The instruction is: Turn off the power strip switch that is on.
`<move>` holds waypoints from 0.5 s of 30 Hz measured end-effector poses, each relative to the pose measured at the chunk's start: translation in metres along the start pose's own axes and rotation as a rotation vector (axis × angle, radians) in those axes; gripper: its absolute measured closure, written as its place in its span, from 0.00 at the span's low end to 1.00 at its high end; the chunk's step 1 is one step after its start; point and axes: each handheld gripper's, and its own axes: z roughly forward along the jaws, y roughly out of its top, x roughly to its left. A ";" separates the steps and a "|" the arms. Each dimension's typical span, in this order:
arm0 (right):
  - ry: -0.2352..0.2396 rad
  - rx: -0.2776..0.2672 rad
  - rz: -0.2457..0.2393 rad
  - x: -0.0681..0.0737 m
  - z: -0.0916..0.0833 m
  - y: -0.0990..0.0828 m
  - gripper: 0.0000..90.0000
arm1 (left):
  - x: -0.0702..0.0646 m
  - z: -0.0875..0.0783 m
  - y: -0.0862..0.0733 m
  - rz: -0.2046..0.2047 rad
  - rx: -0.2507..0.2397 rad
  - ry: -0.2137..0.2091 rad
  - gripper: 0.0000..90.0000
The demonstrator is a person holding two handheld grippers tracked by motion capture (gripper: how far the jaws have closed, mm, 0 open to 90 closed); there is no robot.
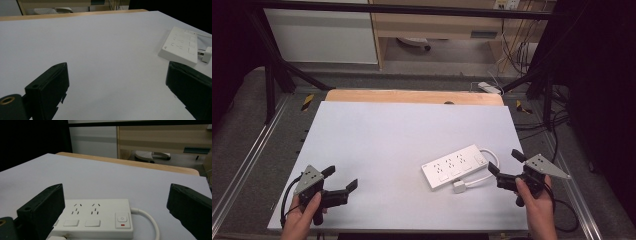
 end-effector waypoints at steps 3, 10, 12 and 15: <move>-0.008 0.004 0.004 -0.004 -0.004 -0.002 0.02 | 0.000 0.000 0.000 0.000 0.000 -0.001 0.05; -0.014 0.018 0.009 -0.009 -0.008 -0.009 0.02 | 0.000 0.000 0.000 -0.003 -0.004 0.001 0.05; -0.013 0.023 0.005 -0.010 -0.009 -0.010 0.02 | 0.001 -0.001 0.000 -0.005 -0.006 0.002 0.05; -0.014 0.029 0.005 -0.011 -0.010 -0.012 0.02 | 0.001 -0.001 0.000 -0.006 -0.006 0.003 0.05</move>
